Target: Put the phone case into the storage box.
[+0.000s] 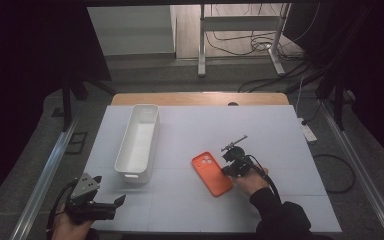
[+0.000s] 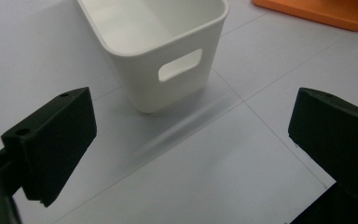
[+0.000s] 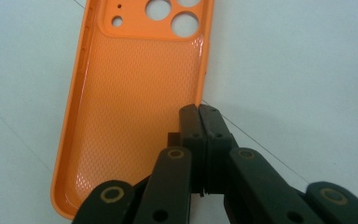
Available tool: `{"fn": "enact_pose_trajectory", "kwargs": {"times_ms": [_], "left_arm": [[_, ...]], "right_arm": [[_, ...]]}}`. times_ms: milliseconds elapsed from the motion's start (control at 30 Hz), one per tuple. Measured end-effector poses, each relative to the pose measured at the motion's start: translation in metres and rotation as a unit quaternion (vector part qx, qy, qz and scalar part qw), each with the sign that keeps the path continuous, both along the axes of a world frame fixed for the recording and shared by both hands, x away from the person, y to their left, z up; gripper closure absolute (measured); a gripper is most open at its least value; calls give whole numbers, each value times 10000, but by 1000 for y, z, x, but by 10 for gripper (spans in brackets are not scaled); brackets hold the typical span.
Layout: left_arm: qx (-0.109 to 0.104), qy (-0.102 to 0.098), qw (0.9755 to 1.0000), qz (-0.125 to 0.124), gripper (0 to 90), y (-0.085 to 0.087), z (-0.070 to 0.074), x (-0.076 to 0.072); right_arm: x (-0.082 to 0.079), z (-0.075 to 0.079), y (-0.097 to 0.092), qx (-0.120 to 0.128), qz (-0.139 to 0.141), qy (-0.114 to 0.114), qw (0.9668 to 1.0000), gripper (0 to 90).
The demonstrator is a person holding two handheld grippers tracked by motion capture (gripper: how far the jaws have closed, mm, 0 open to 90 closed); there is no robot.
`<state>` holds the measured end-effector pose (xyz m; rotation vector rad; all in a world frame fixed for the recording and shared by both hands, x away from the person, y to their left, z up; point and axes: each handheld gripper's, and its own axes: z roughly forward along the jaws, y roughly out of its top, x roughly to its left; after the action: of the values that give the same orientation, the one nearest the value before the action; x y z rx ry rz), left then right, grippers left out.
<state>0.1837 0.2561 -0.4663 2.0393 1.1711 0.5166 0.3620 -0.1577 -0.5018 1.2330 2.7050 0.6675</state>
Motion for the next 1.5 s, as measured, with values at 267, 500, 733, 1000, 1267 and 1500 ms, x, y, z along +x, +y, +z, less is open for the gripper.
{"fn": "enact_pose_trajectory", "kwargs": {"times_ms": [267, 500, 733, 1000, 1267, 1500], "left_arm": [[-23, -2, 10000, 8, 15, 1, 0, 0], [-71, 5, 10000, -6, 15, 2, 0, 0], [-133, 43, 9999, -2, 20, 3, 0, 1], [-146, 91, 9999, 2, 29, 3, 0, 2], [-155, 105, 9998, -25, 28, 3, 0, 2], [-185, 105, 9998, -5, 6, 4, 0, 3]], "right_arm": [[-1, 3, -1, 169, -9, -11, 9999, 892], [-3, 10, -2, 324, 47, -149, 9994, 892], [-8, 19, -6, 508, 104, -275, 9983, 891], [-12, 27, -10, 652, 124, -388, 9970, 891], [-16, 35, -18, 775, 106, -525, 9955, 891], [-19, 43, -25, 943, 86, -635, 9935, 891]]}}
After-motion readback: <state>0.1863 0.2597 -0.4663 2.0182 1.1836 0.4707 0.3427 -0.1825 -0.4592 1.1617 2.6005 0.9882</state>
